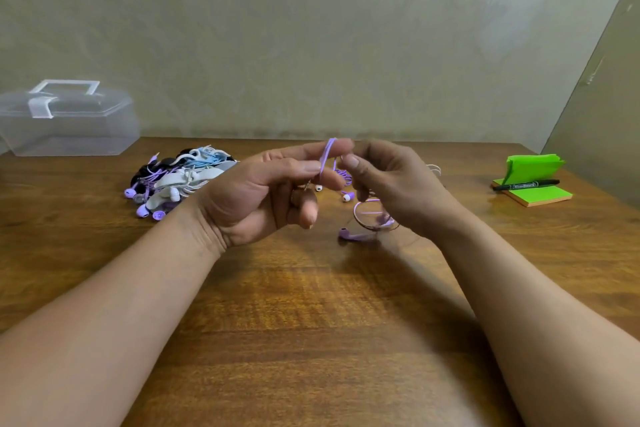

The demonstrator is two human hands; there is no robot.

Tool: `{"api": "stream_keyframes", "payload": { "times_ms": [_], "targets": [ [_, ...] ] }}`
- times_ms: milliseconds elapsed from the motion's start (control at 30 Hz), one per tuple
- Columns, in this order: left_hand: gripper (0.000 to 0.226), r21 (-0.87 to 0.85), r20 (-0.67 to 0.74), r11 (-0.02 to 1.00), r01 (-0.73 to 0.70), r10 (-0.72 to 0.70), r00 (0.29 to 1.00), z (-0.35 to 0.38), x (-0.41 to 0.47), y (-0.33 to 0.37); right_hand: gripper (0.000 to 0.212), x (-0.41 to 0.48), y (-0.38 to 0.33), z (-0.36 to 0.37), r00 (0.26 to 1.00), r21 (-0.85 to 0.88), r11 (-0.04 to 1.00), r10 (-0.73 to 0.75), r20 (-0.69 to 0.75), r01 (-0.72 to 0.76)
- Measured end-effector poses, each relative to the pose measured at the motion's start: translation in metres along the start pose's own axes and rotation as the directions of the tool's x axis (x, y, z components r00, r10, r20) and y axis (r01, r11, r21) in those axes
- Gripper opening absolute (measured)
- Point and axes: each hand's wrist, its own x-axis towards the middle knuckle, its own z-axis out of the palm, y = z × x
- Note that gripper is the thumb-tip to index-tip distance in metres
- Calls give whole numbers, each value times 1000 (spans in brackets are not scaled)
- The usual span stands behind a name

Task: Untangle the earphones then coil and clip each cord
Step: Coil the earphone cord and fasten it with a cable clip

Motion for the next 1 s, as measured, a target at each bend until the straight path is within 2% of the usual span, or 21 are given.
{"api": "stream_keyframes", "payload": {
  "times_ms": [100,133,200,267,333,400,467,533,633,700,767,867,933,1000],
  "targets": [
    [40,-118,-132,989,-93,77,988,-2,4,5,12,-2,4,3,986,-186,981,74,151,-45],
    [41,-107,-193,987,-121,99,976,-3,5,8,12,-2,4,3,980,-232,971,101,174,-59],
    [40,21,-278,990,-140,140,950,-6,8,9,17,-4,3,2,975,-276,958,130,180,-76],
    [39,85,-319,988,-131,151,936,-5,10,5,27,-8,0,3,973,-221,971,136,184,-94],
    [40,5,-333,990,-142,135,933,-4,11,2,34,-10,-3,7,975,-83,986,154,159,-142],
    [41,-68,-344,984,-164,131,930,-5,11,2,34,-11,-6,9,978,-4,986,163,130,-164],
    [41,-40,-367,984,-172,146,919,-7,12,1,28,-10,-9,10,974,-24,987,163,158,-161],
    [42,73,-394,985,-154,170,903,-6,14,-4,25,-11,-13,13,959,-109,984,162,234,-139],
    [42,397,-413,915,-75,251,875,-6,15,-10,29,-14,-23,20,951,-200,976,143,274,-89],
    [43,612,-384,791,6,291,876,-8,13,-10,31,-13,-27,18,967,-224,973,109,229,-57],
    [45,768,-313,637,66,284,906,-10,9,-10,30,-10,-27,13,980,-248,968,91,177,-45],
    [44,901,-191,427,82,219,957,-9,5,-8,25,-6,-22,5,996,-253,967,62,71,-42],
    [42,903,-147,422,78,134,980,-11,5,-5,16,-3,-17,-1,998,-169,984,60,6,-58],
    [39,855,-111,510,91,7,994,-11,4,-3,12,-1,-14,-9,996,3,997,80,-36,-80]
  ]
}}
